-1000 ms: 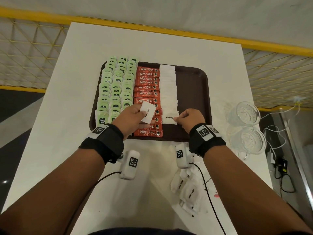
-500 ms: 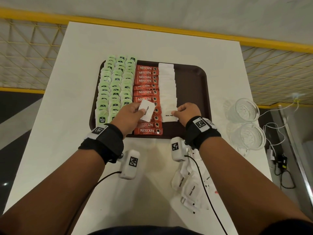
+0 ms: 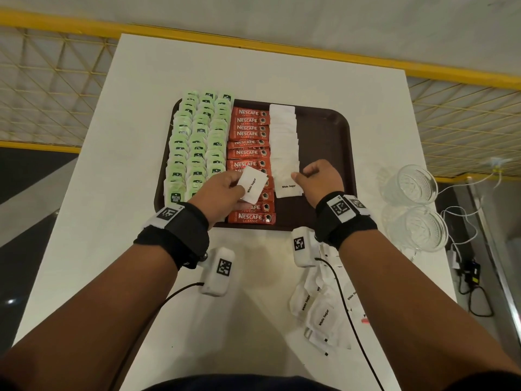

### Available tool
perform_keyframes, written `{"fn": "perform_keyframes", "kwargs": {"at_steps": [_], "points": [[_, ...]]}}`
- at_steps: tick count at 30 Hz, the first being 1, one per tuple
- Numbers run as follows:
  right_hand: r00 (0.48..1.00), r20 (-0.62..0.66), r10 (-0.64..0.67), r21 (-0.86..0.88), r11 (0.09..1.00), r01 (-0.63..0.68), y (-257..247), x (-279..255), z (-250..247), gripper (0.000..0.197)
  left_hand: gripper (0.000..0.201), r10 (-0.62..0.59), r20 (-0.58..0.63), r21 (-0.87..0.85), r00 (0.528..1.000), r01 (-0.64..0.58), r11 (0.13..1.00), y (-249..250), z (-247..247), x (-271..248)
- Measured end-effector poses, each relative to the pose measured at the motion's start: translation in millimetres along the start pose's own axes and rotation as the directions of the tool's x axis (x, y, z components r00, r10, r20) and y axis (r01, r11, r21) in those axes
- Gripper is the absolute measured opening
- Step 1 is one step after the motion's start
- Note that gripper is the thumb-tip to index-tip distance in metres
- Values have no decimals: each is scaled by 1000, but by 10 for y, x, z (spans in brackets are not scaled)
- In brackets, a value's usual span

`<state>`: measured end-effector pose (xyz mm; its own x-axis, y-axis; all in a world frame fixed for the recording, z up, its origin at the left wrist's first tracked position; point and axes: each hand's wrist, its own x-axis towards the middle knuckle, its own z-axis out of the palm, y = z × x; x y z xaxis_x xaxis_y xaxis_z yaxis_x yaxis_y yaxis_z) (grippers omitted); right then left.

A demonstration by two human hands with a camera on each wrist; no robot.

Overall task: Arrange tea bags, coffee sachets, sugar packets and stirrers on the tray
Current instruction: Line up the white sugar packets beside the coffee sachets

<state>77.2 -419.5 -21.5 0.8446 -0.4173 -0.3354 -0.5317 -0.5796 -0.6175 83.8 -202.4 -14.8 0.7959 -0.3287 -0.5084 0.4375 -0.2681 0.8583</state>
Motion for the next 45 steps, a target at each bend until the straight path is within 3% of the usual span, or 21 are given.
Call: {"fn": "perform_keyframes", "kwargs": {"at_steps": [4,7,13,18,28,35,40,45], "points": [[947,243,-213,17,976,215,-209,-214,-53,22,34,121,34,263,992,-126,956,48,45,-7],[910,353,-216,32,975,219,-241,-286,-60,16,29,216,5,418,976,-198,887,78,103,10],[969,249,-1,251,966,-64,129,-224,-170,24,19,258,-76,382,963,-211,900,57,138,10],[972,209,103,227,962,-151,246,-196,-135,14,16,230,-84,377,970,-183,908,10,161,-16],[970,211,118,-36,993,-113,189,-179,-121,28,12,239,-64,452,969,-186,872,103,333,-220],[988,143,-59,8,998,58,397,-650,-678,28,9,196,29,495,980,-184,849,107,714,-459],[959,261,-110,-114,983,144,888,-1123,-930,27,20,58,190,692,980,-176,700,0,1119,-740],[902,429,-55,-334,918,215,1267,-1516,-842,33,37,-132,202,870,971,-116,480,-149,1419,-946]]}}
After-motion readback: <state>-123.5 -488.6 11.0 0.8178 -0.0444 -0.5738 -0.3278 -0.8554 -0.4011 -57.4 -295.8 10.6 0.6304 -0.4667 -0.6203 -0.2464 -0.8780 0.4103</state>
